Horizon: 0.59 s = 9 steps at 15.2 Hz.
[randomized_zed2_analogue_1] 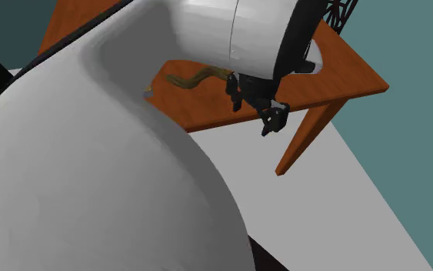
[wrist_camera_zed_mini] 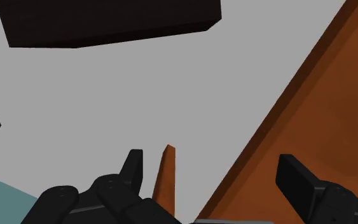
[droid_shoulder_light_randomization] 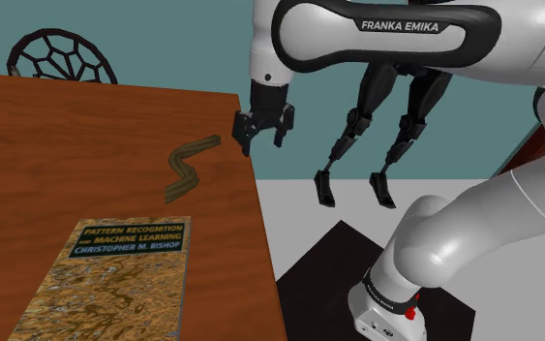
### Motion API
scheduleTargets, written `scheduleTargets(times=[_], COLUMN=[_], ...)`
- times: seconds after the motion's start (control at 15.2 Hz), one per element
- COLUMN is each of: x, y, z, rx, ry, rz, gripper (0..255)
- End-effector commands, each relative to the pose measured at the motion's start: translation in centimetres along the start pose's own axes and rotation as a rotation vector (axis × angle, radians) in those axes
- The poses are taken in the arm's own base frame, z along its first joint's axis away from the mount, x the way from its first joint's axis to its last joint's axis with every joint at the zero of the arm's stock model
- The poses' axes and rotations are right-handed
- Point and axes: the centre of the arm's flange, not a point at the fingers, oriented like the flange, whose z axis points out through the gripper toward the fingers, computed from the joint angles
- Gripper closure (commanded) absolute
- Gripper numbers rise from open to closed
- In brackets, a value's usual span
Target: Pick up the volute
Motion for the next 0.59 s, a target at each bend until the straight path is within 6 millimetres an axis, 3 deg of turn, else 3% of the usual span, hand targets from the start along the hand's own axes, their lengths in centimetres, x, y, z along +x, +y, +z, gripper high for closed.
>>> scheduleTargets(times=[0.0,0.53], x=[0.2,1.1], y=[-2.5,-12.3], z=[-0.8,-3.2], rx=[0.009,0.038], ry=[0.000,0.000], rz=[-0.003,-0.018], gripper=[0,0])
